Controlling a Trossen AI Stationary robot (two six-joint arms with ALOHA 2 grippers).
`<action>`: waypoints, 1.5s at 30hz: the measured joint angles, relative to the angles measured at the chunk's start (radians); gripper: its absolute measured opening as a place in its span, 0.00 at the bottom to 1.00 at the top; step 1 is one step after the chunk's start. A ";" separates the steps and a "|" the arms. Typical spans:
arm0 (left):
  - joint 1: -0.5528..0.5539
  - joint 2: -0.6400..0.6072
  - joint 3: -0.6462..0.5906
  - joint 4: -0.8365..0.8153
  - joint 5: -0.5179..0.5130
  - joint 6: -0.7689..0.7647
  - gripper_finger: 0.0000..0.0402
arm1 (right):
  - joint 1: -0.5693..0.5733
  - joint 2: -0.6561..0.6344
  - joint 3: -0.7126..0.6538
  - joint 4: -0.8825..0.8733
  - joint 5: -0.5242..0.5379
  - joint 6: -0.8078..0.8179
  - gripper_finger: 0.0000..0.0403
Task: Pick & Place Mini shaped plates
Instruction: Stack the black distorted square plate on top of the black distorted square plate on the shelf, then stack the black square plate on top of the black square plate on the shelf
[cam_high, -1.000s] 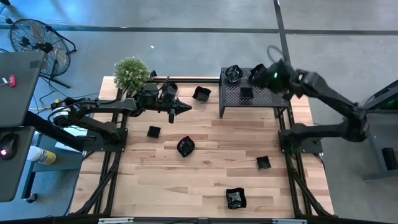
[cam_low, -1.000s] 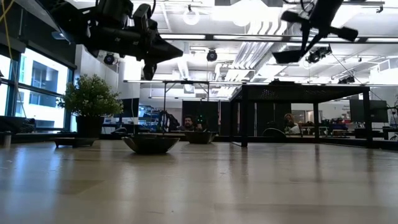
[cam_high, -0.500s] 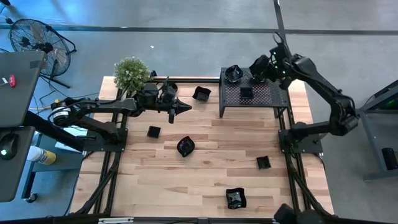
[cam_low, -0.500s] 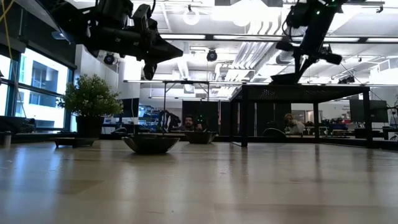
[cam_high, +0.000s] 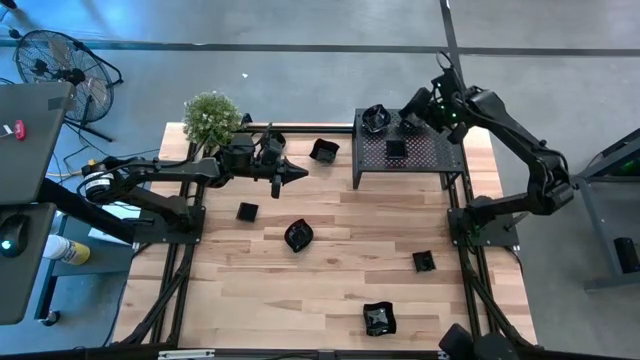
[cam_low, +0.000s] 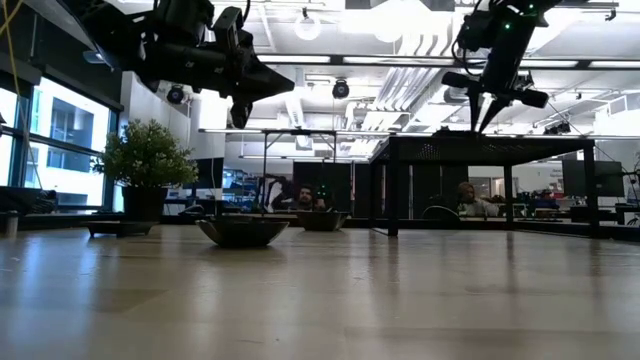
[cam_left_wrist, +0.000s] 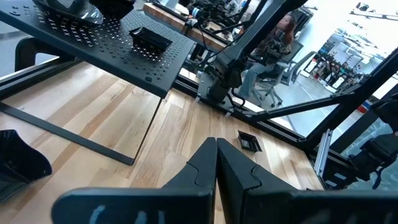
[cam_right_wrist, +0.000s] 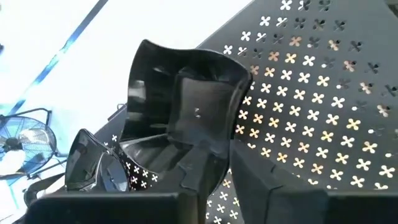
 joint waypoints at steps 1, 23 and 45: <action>0.000 0.000 0.000 0.000 0.000 0.000 0.00 | 0.000 0.000 0.000 0.001 0.000 -0.001 0.16; 0.000 0.000 0.000 -0.039 -0.001 0.010 0.00 | 0.338 -0.304 -0.111 0.247 0.026 -0.713 0.04; 0.097 0.000 0.278 -0.695 -0.273 0.007 0.00 | 0.700 -0.508 -0.584 1.015 -0.036 -0.700 0.01</action>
